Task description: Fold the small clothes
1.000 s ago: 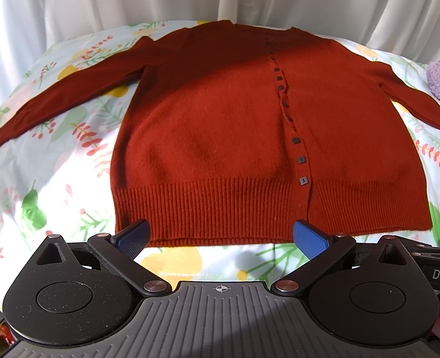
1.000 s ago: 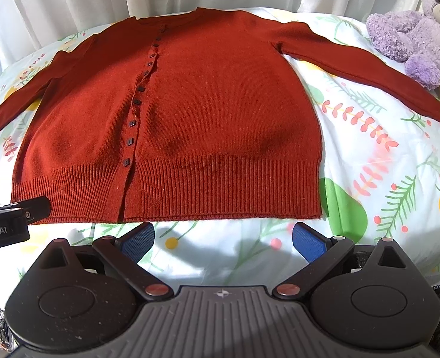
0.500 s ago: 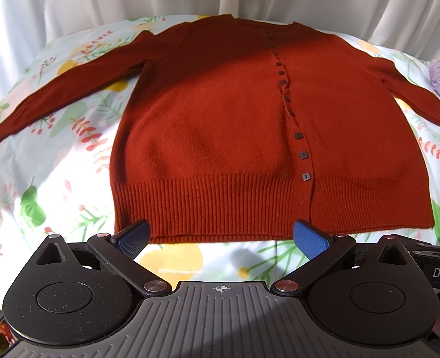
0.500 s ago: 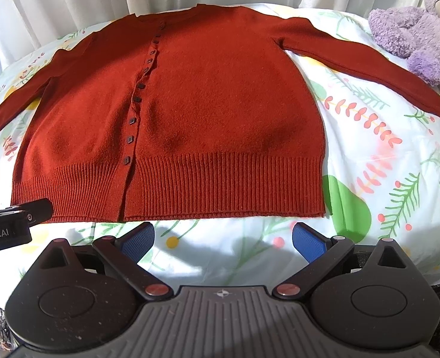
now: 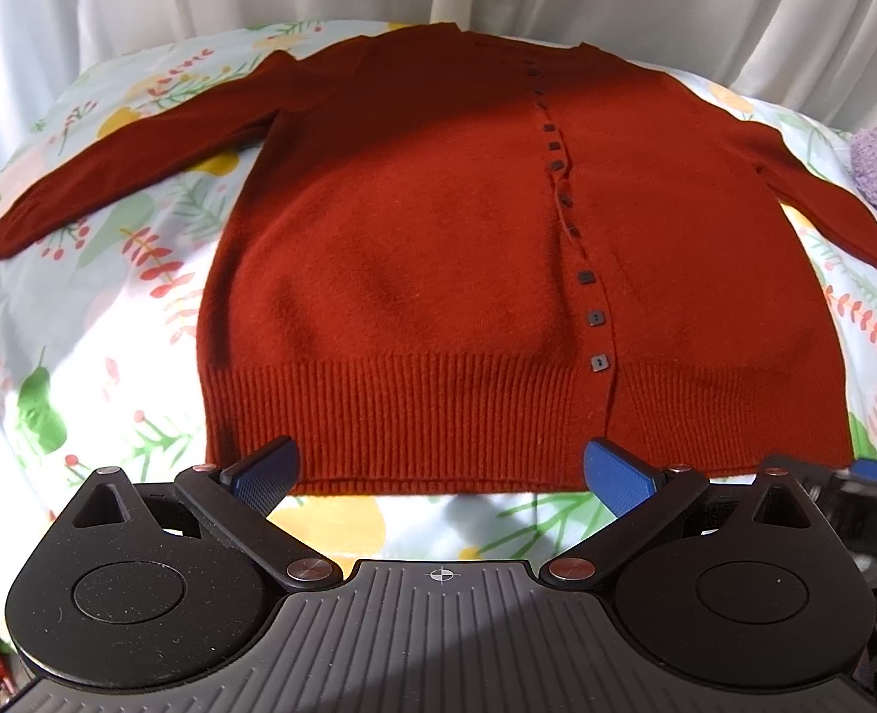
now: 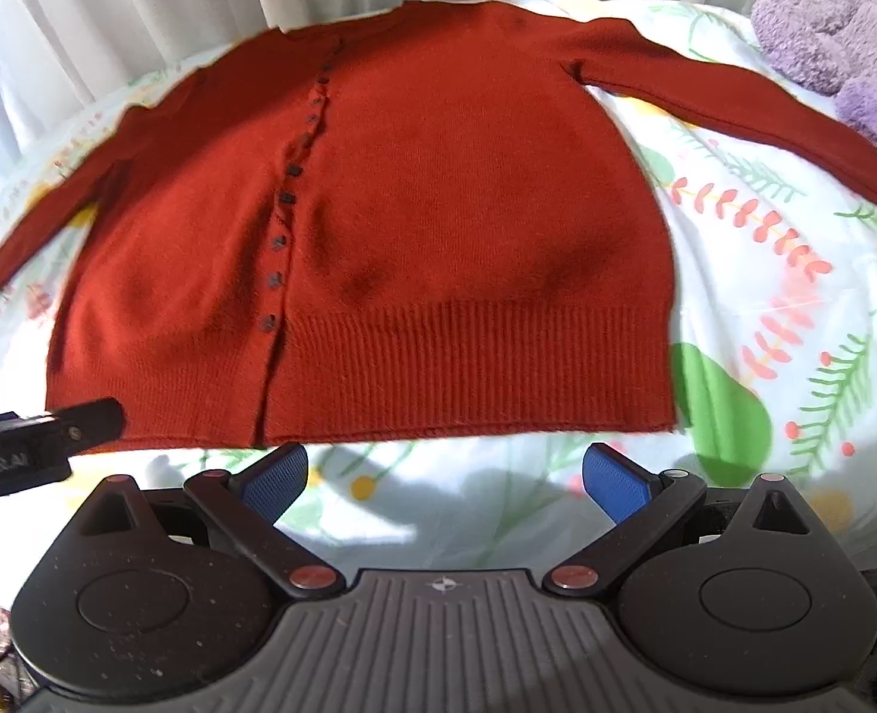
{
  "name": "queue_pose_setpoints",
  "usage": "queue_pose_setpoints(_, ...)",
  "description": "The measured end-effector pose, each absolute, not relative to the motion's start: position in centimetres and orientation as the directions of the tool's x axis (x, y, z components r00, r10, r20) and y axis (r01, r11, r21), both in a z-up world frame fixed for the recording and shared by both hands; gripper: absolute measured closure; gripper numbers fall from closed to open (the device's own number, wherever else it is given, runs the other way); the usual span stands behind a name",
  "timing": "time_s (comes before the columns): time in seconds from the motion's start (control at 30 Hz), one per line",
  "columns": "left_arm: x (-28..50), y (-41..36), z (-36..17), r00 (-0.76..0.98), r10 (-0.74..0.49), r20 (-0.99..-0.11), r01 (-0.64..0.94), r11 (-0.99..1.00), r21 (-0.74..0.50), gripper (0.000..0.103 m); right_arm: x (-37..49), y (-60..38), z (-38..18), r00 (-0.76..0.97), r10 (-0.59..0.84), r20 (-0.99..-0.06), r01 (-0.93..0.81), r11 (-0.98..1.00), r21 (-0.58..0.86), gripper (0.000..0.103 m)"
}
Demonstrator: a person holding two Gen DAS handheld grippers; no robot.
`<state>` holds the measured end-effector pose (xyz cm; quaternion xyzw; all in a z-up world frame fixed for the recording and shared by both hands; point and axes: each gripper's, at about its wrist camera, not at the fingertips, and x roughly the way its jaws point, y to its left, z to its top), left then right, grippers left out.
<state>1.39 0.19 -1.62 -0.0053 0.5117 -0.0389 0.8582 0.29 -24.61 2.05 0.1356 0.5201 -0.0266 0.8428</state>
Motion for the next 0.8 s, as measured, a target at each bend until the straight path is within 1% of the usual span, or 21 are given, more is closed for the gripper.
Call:
queue_pose_setpoints(0.03, 1.6, 0.1, -1.6, 0.475, -0.086, -0.876, 0.065, 0.996, -0.062, 0.000, 0.2, -25.1, 2.1, 0.497, 0.116, -0.860, 0.187, 0.953, 0.236, 0.004)
queue_pose_setpoints(0.1, 2.0, 0.0, -1.7, 0.481, -0.104, -0.871, 0.071, 0.994, -0.079, 0.000, -0.4, -26.8, 2.2, 0.609, 0.144, -0.780, 0.178, 0.933, 0.312, 0.004)
queue_pose_setpoints(0.17, 2.7, -0.2, -1.7, 0.487, -0.111, -0.867, 0.070, 0.994, -0.088, 0.000, -0.7, -29.0, 2.4, 0.707, 0.145, -0.692, 0.171, 0.915, 0.366, 0.004)
queue_pose_setpoints(0.2, 3.1, -0.3, -1.8, 0.488, -0.112, -0.866, 0.065, 0.994, -0.092, 0.000, -0.6, -30.3, 2.4, 0.734, 0.135, -0.666, 0.180, 0.907, 0.381, 0.004)
queue_pose_setpoints(0.27, 4.1, -0.3, -2.0, 0.491, -0.112, -0.864, 0.046, 0.994, -0.103, 0.000, 0.0, -33.5, 2.6, 0.756, 0.092, -0.648, 0.244, 0.879, 0.409, 0.004)
queue_pose_setpoints(0.33, 5.2, -0.1, -2.3, 0.494, -0.124, -0.861, 0.022, 0.991, -0.131, 0.000, 0.8, -37.5, 2.8, 0.760, 0.026, -0.649, 0.342, 0.833, 0.435, 0.004)
queue_pose_setpoints(0.43, 6.7, 0.3, -3.0, 0.488, -0.153, -0.860, -0.022, 0.982, -0.187, 0.000, 1.0, -44.6, 1.8, 0.805, -0.090, -0.587, 0.453, 0.731, 0.510, 0.004)
queue_pose_setpoints(0.47, 7.2, 0.3, -3.2, 0.481, -0.157, -0.862, -0.035, 0.979, -0.198, 0.000, 1.3, -47.2, 1.1, 0.804, -0.116, -0.583, 0.492, 0.680, 0.544, 0.004)
queue_pose_setpoints(0.5, 7.7, 0.4, -3.3, 0.478, -0.161, -0.863, -0.046, 0.977, -0.208, 0.000, 1.6, -49.8, 0.2, 0.797, -0.133, -0.589, 0.531, 0.619, 0.579, 0.008)
queue_pose_setpoints(0.53, 8.1, 0.4, -3.5, 0.477, -0.163, -0.864, -0.054, 0.975, -0.214, 0.000, 1.8, -52.2, -0.9, 0.788, -0.151, -0.596, 0.569, 0.546, 0.614, 0.021)
queue_pose_setpoints(0.57, 8.5, 0.4, -3.7, 0.476, -0.161, -0.865, -0.062, 0.975, -0.215, 0.000, 2.0, -54.5, -2.0, 0.780, -0.162, -0.605, 0.598, 0.479, 0.643, 0.030)
queue_pose_setpoints(0.6, 8.9, 0.3, -3.8, 0.472, -0.155, -0.868, -0.069, 0.975, -0.212, 0.000, 2.2, -56.5, -3.2, 0.769, -0.170, -0.616, 0.622, 0.421, 0.660, 0.046)
queue_pose_setpoints(0.63, 9.3, 0.2, -4.0, 0.464, -0.149, -0.873, -0.077, 0.975, -0.207, 0.000, 2.5, -58.1, -4.2, 0.753, -0.187, -0.631, 0.649, 0.365, 0.667, 0.055)
queue_pose_setpoints(0.73, 10.4, -0.2, -4.4, 0.456, -0.142, -0.879, -0.095, 0.974, -0.207, 0.000, 2.8, -61.9, -6.3, 0.730, -0.244, -0.639, 0.684, 0.252, 0.685, 0.059)
queue_pose_setpoints(0.8, 11.0, -0.5, -4.6, 0.451, -0.141, -0.881, -0.098, 0.974, -0.206, 0.000, 3.3, -63.5, -6.9, 0.736, -0.261, -0.624, 0.675, 0.217, 0.705, 0.061)
